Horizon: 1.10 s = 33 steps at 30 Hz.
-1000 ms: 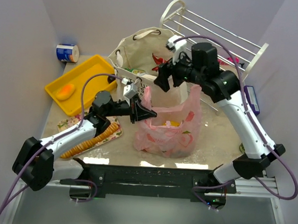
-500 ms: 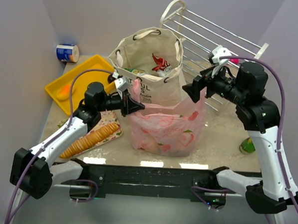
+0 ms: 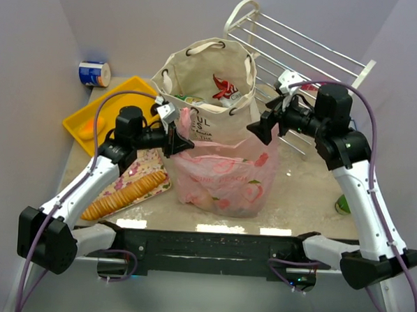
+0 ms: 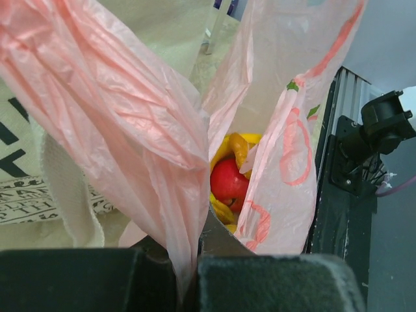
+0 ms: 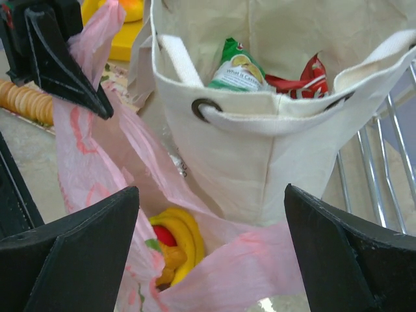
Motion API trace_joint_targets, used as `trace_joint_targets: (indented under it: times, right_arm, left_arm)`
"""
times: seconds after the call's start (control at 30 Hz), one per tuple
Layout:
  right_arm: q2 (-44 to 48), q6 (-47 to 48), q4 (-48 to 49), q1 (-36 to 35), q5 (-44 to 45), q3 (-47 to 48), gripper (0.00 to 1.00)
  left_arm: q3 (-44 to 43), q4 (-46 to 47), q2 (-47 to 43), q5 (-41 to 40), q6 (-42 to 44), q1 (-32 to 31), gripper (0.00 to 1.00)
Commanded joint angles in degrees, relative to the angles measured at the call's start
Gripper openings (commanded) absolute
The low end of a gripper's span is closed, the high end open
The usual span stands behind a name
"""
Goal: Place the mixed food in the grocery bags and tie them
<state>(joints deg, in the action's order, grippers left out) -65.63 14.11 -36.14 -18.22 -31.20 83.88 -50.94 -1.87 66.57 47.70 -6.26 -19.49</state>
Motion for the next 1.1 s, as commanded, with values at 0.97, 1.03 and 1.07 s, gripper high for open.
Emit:
trace_joint_targets:
  times: [0.97, 1.03, 1.07]
  right_arm:
    - [1.02, -10.05, 21.1, 3.19, -9.66, -11.98, 0.48]
    - [2.16, -12.08, 24.09, 3.19, -9.67, -12.68, 0.27]
    - [2.69, -13.74, 24.71, 3.19, -9.06, -12.68, 0.13]
  left_arm:
    - [2.51, 3.08, -3.8, 0.99, -0.94, 2.87, 0.0]
    - [2.42, 4.24, -4.69, 0.81, -3.65, 2.96, 0.0]
    - [2.42, 5.63, -5.56, 0.64, -4.8, 2.96, 0.0]
